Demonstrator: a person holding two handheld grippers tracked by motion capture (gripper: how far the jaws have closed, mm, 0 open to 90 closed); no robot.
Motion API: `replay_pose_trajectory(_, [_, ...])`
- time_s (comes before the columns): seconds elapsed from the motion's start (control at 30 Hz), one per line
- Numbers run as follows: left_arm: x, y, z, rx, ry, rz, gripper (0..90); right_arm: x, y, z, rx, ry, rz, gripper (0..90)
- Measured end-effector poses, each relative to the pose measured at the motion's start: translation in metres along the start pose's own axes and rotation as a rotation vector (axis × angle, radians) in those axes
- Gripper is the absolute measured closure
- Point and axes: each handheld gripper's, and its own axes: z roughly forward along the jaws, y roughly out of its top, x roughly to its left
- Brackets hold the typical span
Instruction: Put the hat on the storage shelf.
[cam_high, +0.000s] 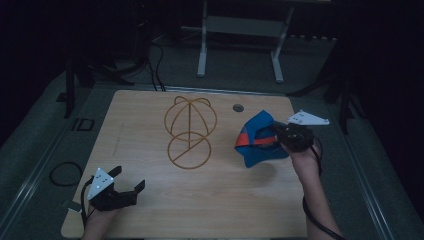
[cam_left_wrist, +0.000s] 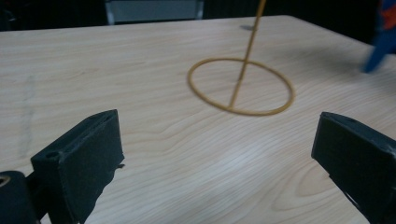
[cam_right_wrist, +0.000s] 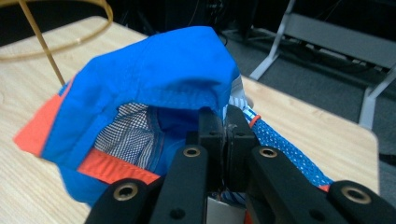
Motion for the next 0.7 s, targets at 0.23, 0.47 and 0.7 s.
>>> replay_pose_trajectory(0.23, [-0.015, 0.022, 0.001, 0.011, -0.042, 0.024, 2.3, 0.003, 0.017, -0.021, -0.061, -0.013, -0.022, 88.3])
replay_pose_trajectory(0.47, [-0.033, 0.057, 0.002, -0.037, -0.134, 0.043, 2.4, 0.015, 0.029, -0.039, -0.104, 0.002, -0.047, 88.3])
replay_pose_trajectory(0.7, [-0.056, 0.101, 0.007, -0.073, -0.207, 0.078, 2.4, 0.028, 0.037, -0.049, -0.136, 0.005, -0.084, 88.3])
